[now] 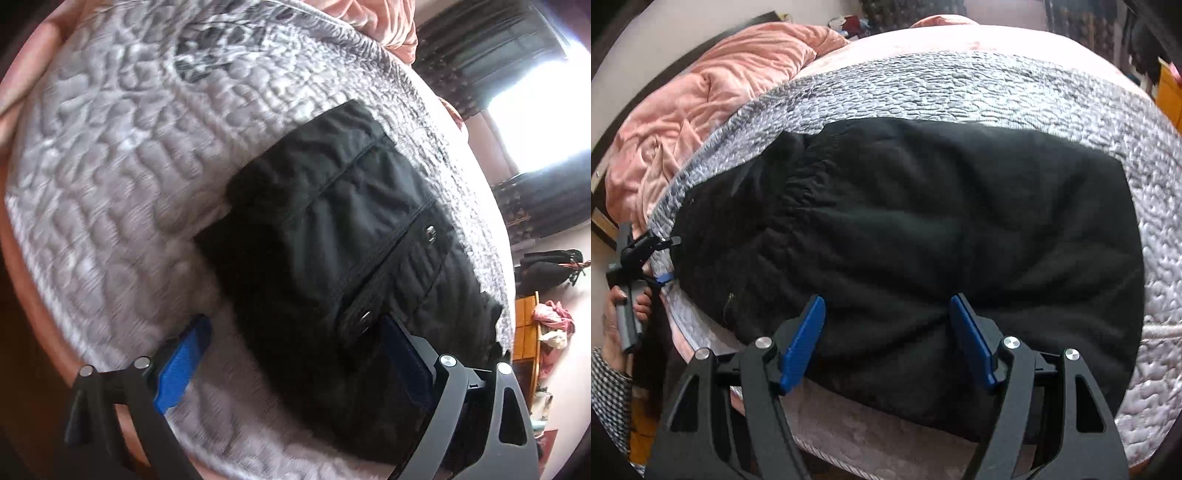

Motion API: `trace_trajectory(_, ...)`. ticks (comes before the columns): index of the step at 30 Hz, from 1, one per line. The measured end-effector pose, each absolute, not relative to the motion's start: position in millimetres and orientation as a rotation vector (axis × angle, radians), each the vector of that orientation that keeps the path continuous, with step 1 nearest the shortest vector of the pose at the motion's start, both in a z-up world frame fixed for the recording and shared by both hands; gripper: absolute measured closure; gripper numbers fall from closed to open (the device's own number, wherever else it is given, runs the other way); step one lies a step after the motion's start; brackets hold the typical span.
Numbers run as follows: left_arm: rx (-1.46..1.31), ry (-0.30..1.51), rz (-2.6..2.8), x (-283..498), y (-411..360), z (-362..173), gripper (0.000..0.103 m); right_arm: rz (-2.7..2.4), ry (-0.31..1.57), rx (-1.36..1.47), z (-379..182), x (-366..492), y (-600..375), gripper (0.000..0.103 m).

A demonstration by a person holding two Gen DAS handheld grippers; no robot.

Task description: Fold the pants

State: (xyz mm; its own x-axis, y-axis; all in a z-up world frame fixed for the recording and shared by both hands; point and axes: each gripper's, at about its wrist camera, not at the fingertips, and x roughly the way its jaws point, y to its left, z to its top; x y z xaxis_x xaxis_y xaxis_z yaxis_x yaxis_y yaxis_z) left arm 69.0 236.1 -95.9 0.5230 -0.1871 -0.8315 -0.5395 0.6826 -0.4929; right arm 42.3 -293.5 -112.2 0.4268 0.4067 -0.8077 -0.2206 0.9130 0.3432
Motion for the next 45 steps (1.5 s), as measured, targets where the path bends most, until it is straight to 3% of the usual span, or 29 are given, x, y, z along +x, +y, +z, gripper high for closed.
trace_trajectory(5,-0.872,0.981,0.235,86.2,232.5,-98.8,0.011,0.413,1.062,0.277,-118.3,42.8,-308.4,0.029)
trace_trajectory(6,-0.889,0.963,0.251,86.1,233.2,-98.5,0.017,0.416,1.059,0.281,-118.9,42.8,-308.3,0.029)
trace_trajectory(10,-0.985,0.894,0.223,74.2,236.7,-95.8,0.068,0.42,1.053,0.256,-120.1,42.7,-307.0,0.026)
trace_trajectory(13,-0.999,0.855,0.194,71.8,232.2,-83.6,0.082,0.415,1.053,0.231,-120.0,41.5,-303.6,0.024)
trace_trajectory(20,-0.854,0.737,0.124,74.8,195.0,-21.2,0.085,0.389,1.043,0.273,-109.8,34.6,-314.0,0.024)
trace_trajectory(30,-0.465,0.637,-0.075,73.3,67.3,76.5,0.085,0.349,0.961,0.355,-84.8,19.9,-354.9,0.024)
trace_trajectory(45,-0.158,0.769,-0.278,87.8,-91.5,56.9,0.085,0.309,0.925,0.394,-82.7,8.1,-392.9,0.024)
